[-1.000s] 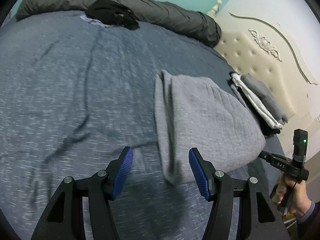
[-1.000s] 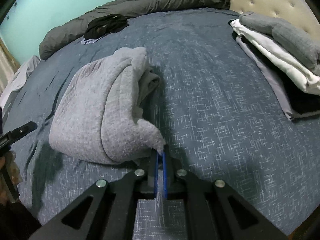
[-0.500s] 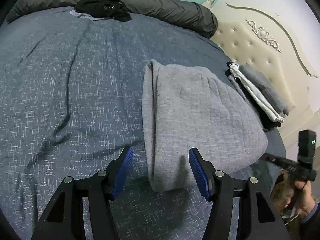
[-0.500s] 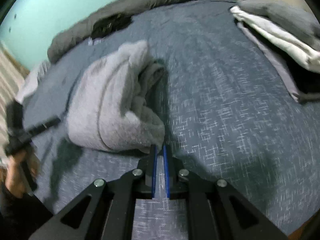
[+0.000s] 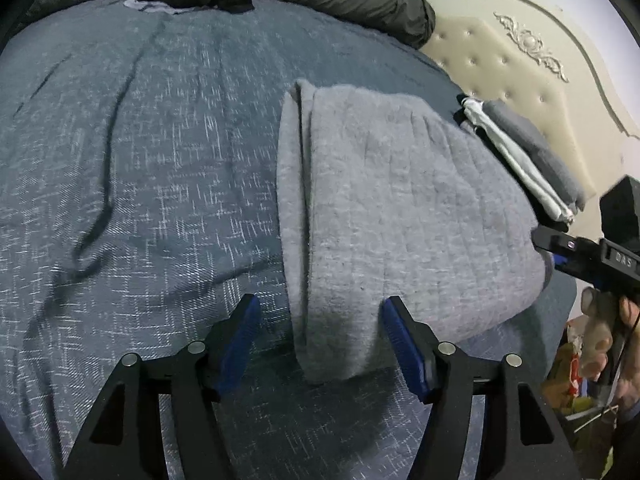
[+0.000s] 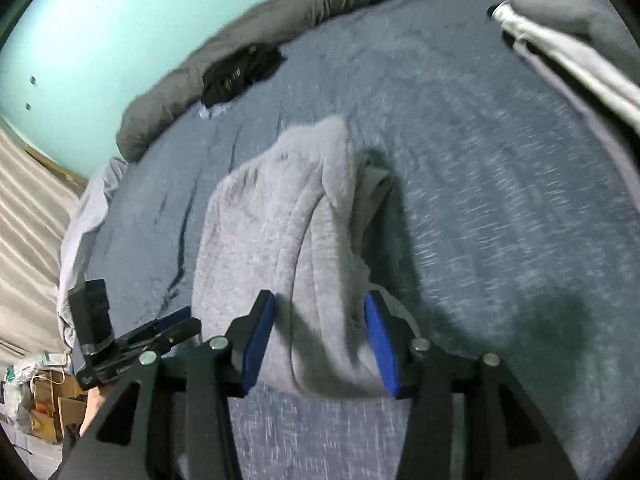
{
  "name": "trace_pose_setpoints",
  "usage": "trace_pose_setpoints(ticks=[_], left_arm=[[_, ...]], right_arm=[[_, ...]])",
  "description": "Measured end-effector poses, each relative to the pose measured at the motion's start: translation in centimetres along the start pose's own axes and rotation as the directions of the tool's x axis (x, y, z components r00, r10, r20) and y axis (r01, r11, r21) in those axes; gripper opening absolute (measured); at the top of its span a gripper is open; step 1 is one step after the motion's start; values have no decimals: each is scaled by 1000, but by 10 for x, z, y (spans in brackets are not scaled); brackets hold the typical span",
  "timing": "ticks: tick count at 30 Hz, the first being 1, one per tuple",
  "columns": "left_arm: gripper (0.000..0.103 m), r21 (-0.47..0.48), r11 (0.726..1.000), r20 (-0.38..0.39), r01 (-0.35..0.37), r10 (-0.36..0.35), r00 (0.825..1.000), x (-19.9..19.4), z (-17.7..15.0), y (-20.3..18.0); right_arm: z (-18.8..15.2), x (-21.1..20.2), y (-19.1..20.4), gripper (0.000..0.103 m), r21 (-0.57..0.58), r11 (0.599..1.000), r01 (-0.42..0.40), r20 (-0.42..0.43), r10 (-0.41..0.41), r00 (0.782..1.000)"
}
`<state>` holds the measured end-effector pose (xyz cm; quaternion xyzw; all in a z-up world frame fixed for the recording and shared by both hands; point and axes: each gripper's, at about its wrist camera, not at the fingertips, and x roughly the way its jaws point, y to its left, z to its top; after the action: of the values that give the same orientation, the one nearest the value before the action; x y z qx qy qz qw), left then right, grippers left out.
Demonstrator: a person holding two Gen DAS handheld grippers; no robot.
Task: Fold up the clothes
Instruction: 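Grasp the folded sweater's edge with both grippers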
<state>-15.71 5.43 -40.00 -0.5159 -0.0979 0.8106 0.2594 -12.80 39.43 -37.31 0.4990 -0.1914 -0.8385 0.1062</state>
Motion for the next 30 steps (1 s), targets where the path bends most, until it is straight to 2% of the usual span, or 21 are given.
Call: trace_pose_setpoints(ticks=[4,5,6,7,10,16,20,23,25,28,29,30], left_arm=[[66,-4,1000,-15,27,-27,1000,9,2,3],[62,1,999,-19,33,-33,999,10,2,3],[45,5,999,-23,39,-39,999,12,2,3],[27,13,999,-27,43,-43,999,12,1,1],[11,48,998,-33,43,-42,999,11,-2,-6],[9,75,995,-20,62,-61,998,-13,-12,-10],[9,63,996,-9,64,-64,998,-16,-16,-5],[12,41,996,8,75,-76,997,-16,-13,-2],[13,28,997,18,71,-72,997,-20,-9,1],[24,-13,998,42,62,-62,997,-27,-3,13],[28,-29,997,44,73,-71,996,-27,-1,18],[40,-45,995,46,87,-85,995,-27,1,22]], right_arm=[[10,23,7,47,2,1000,-17,-44,17,999],[12,29,9,43,3,1000,-21,-55,22,998],[10,31,9,29,6,999,-31,-65,31,997],[7,33,9,27,4,1000,-30,-75,30,997],[-4,39,11,21,10,1000,-22,-97,23,995],[-28,43,5,18,78,994,-74,-132,84,988],[-24,38,3,18,46,997,-54,-111,59,992],[-16,31,1,25,17,1000,-5,-75,7,997],[-12,24,1,34,-6,1000,31,-50,-31,998],[-8,20,1,42,-55,997,56,-33,-58,998],[-8,20,0,50,-63,996,63,-35,-65,997],[-7,21,-1,54,-70,995,69,-36,-72,997]])
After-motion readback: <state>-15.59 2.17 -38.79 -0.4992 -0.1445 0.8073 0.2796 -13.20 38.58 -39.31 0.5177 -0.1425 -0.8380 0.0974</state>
